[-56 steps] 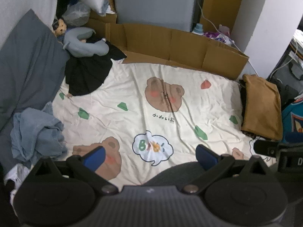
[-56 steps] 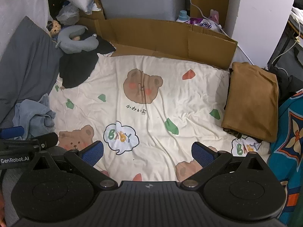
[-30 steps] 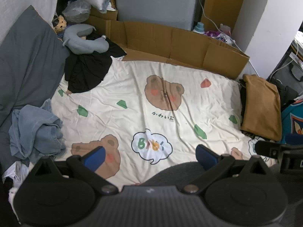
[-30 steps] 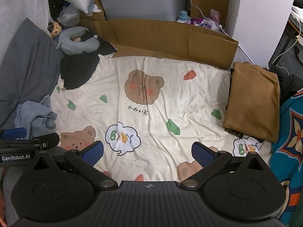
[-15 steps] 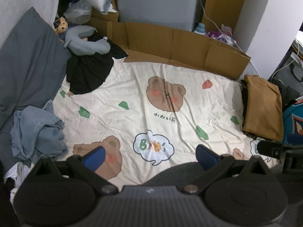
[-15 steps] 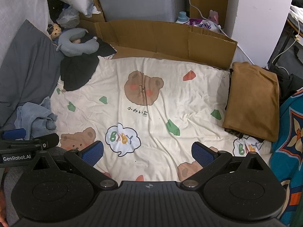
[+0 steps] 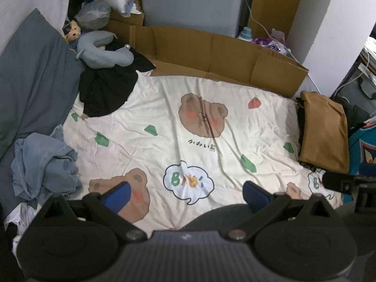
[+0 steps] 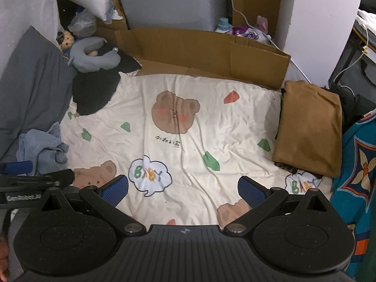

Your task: Fold clothes

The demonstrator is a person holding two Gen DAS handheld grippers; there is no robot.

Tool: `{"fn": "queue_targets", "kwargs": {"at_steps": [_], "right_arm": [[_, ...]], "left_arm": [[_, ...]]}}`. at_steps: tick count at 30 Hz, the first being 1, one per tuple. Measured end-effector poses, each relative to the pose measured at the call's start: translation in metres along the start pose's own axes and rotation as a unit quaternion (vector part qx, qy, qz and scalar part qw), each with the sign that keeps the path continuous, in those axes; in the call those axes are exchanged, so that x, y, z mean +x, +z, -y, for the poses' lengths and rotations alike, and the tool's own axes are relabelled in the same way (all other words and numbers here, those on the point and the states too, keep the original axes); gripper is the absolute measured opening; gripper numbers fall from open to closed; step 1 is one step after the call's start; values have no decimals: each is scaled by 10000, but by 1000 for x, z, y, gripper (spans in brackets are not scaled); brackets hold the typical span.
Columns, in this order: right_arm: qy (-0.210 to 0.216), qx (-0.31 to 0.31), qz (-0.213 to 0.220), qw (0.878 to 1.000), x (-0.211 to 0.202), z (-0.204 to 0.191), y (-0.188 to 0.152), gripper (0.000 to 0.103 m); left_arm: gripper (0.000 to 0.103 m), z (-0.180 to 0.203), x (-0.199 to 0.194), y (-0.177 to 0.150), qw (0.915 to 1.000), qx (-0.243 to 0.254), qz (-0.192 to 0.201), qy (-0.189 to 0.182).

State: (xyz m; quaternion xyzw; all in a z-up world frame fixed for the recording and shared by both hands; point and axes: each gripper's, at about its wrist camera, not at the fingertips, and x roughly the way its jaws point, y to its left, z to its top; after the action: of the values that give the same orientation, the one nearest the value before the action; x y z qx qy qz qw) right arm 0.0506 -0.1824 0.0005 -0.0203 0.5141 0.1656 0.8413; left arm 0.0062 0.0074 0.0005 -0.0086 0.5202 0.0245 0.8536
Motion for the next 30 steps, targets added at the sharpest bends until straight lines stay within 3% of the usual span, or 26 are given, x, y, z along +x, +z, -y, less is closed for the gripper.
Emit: {"fn": "queue_targets", "kwargs": {"at_steps": [14, 30], "right_arm": [[50, -106, 66, 9999, -2, -15, 15, 102], [33, -76, 640, 9979, 8, -37, 25, 102]], "left_arm": [[102, -18, -3, 15, 9996, 38, 188, 187], [99, -97, 3, 38, 9975, -397, 376, 440]]}}
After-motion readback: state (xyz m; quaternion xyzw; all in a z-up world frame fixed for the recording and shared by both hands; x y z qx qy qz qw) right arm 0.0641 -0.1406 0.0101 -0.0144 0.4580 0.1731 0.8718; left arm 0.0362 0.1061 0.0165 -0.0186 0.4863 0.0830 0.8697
